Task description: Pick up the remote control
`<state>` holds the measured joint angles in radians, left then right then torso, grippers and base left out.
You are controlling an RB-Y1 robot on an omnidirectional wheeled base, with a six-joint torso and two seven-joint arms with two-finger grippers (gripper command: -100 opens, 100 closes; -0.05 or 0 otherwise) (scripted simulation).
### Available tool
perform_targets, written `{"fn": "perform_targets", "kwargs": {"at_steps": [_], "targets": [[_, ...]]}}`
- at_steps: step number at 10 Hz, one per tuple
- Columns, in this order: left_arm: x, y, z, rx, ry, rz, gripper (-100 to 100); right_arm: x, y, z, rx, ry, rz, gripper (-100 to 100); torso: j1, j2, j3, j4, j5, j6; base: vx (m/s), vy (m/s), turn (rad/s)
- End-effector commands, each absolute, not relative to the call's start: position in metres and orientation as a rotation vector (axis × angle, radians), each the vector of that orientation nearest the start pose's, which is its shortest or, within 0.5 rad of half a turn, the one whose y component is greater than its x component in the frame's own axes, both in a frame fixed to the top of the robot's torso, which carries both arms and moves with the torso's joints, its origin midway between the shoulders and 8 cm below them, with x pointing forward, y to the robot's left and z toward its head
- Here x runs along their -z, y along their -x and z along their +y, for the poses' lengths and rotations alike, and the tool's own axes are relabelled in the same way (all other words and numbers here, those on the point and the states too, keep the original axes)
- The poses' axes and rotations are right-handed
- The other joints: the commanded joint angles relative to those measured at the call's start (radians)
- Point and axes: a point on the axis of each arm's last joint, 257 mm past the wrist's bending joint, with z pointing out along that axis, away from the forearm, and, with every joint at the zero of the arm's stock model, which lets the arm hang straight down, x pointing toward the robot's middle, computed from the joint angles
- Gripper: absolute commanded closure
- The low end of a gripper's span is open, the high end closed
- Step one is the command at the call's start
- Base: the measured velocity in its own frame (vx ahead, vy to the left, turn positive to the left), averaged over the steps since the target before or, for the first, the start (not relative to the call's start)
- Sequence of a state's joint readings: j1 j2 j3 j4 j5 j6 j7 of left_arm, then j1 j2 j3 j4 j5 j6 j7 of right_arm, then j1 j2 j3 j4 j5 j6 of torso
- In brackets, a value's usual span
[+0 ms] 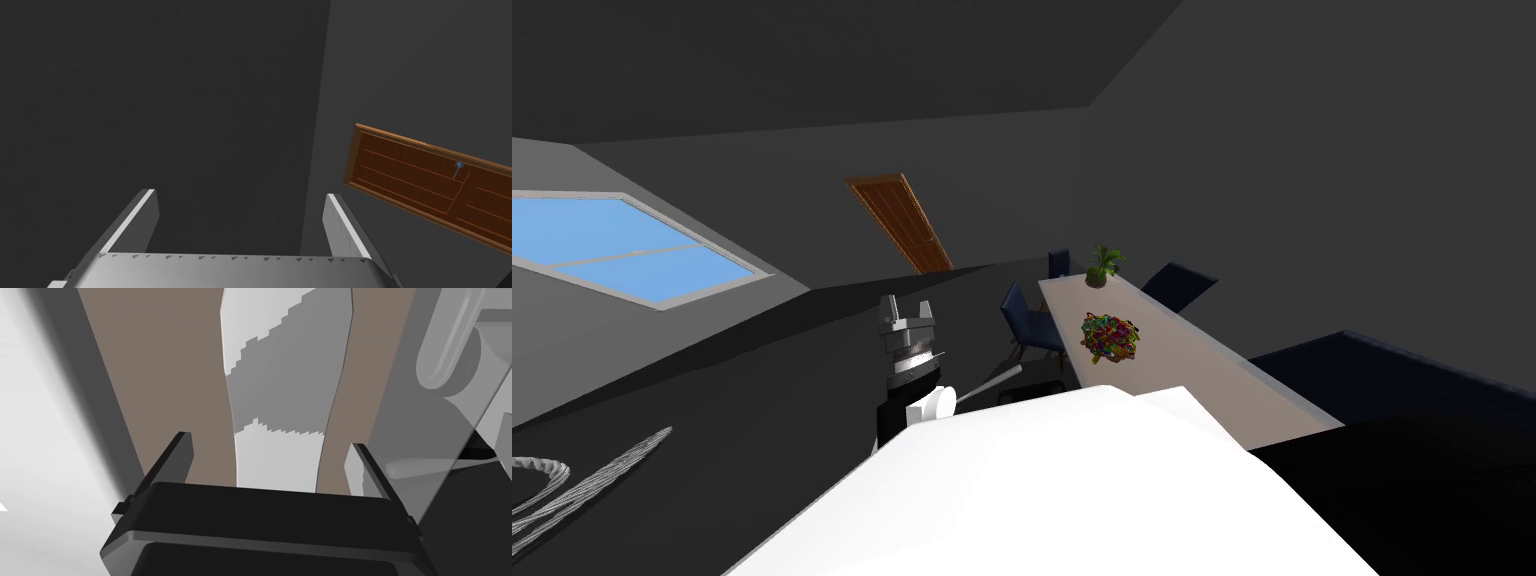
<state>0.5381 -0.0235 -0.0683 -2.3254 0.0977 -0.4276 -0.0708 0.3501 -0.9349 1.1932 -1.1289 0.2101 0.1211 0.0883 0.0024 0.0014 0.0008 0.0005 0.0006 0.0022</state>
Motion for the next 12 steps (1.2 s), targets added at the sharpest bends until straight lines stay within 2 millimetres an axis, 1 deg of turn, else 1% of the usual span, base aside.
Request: {"fn": "perform_targets", "kwargs": {"at_steps": [1, 2, 3, 6, 7, 8, 9, 10, 11, 12], "targets": [[-0.018, -0.346, 0.274, 1.341, 0.767, 0.598, 0, 0.612, 0.072, -0.413, -0.021, -0.066, 3.125, -100, 0.000, 0.000, 0.000, 0.000, 0.000, 0.000, -0.012, -0.009, -0.005], [-0.018, -0.346, 0.274, 1.341, 0.767, 0.598, 0, 0.612, 0.072, -0.413, -0.019, -0.066, 3.126, 100, 0.001, -0.001, 0.000, 0.000, 0.000, 0.000, 0.000, 0.000, 0.000], [-0.018, -0.346, 0.274, 1.341, 0.767, 0.598, 0, 0.612, 0.072, -0.409, -0.030, -0.067, 3.126, 100, 0.001, -0.001, -0.001, 0.000, 0.001, 0.000, 0.000, 0.000, 0.000], [-0.018, -0.346, 0.274, 1.341, 0.767, 0.598, 0, 0.612, 0.072, -0.409, -0.030, -0.066, 3.126, 100, -0.001, -0.002, -0.001, 0.000, 0.000, 0.000, 0.000, 0.000, 0.000], [-0.018, -0.346, 0.274, 1.341, 0.767, 0.598, 0, 0.612, 0.072, -0.409, -0.030, -0.066, 3.126, 0, -0.001, -0.002, -0.001, 0.000, 0.001, 0.000, 0.000, 0.000, 0.000], [-0.018, -0.346, 0.274, 1.341, 0.767, 0.598, 0, 0.611, 0.081, -0.414, -0.030, -0.074, 3.126, 100, -0.001, -0.002, -0.001, 0.000, 0.001, 0.000, 0.026, 0.019, 0.092], [-0.018, -0.346, 0.274, 1.341, 0.767, 0.598, 0, 0.611, 0.096, -0.412, -0.050, -0.069, 3.136, 100, -0.001, -0.003, -0.001, 0.000, 0.000, -0.001, 0.050, 0.048, 0.142], [-0.018, -0.346, 0.274, 1.341, 0.767, 0.598, 0, 0.611, 0.089, -0.417, -0.038, -0.089, 3.121, 100, -0.001, -0.004, -0.002, 0.000, 0.000, -0.001, 0.050, 0.035, 0.025], [-0.018, -0.346, 0.274, 1.341, 0.767, 0.598, 0, 0.610, 0.107, -0.416, -0.055, -0.087, 3.135, 100, -0.001, -0.005, -0.002, 0.000, 0.000, -0.001, 0.056, 0.037, 0.065], [-0.018, -0.346, 0.274, 1.341, 0.767, 0.598, 0, 0.611, 0.098, -0.420, -0.043, -0.105, 3.118, 100, -0.001, -0.005, -0.002, 0.000, -0.002, -0.001, 0.041, 0.026, 0.031]]}}
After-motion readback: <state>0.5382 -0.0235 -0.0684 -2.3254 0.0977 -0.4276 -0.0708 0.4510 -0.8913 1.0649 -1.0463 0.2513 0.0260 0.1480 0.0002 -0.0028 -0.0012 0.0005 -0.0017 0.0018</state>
